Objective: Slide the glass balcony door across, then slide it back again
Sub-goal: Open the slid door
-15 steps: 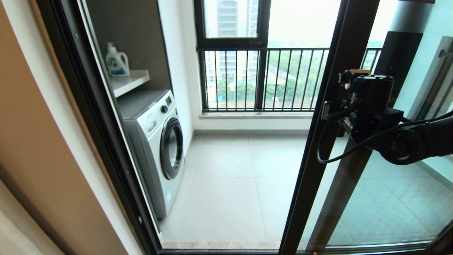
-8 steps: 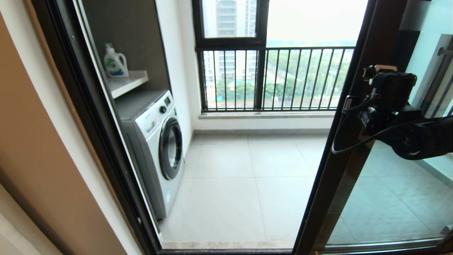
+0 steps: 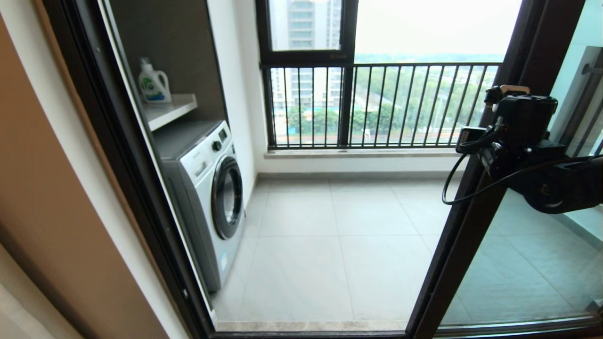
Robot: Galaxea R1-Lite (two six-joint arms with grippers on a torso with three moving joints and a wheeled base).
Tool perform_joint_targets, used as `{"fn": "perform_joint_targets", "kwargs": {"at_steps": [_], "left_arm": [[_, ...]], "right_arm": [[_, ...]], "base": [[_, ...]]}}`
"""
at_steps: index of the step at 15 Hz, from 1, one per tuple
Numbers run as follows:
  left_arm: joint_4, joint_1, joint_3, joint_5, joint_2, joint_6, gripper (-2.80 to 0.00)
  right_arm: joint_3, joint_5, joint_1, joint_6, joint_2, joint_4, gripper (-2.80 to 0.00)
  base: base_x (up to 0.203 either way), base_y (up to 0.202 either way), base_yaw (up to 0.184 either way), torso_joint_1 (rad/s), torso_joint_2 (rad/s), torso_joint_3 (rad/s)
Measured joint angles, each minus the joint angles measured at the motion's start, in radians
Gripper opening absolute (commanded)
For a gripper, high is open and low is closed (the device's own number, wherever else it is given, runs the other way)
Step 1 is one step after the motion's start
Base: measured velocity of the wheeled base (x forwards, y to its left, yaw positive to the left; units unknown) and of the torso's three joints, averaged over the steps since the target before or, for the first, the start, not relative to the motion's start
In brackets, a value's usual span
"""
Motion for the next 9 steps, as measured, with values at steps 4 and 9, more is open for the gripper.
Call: {"fn": "perform_joint_targets", "kwargs": {"at_steps": [4,9], "left_arm": [[0.000,0.000,0.000,0.000,0.000,0.000,-2.80],[0.000,0.000,0.000,0.000,0.000,0.000,-2.80]], "right_arm": [[0.017,0.005,0.014,0.002,-0.015,0.001,-2.80],[0.142,0.104,0.046,-0.002,-0.087,-0.057,-2.80]], "base": [[0.000,0.000,0.000,0.000,0.00,0.000],[0.000,0.000,0.000,0.000,0.00,0.000]]}}
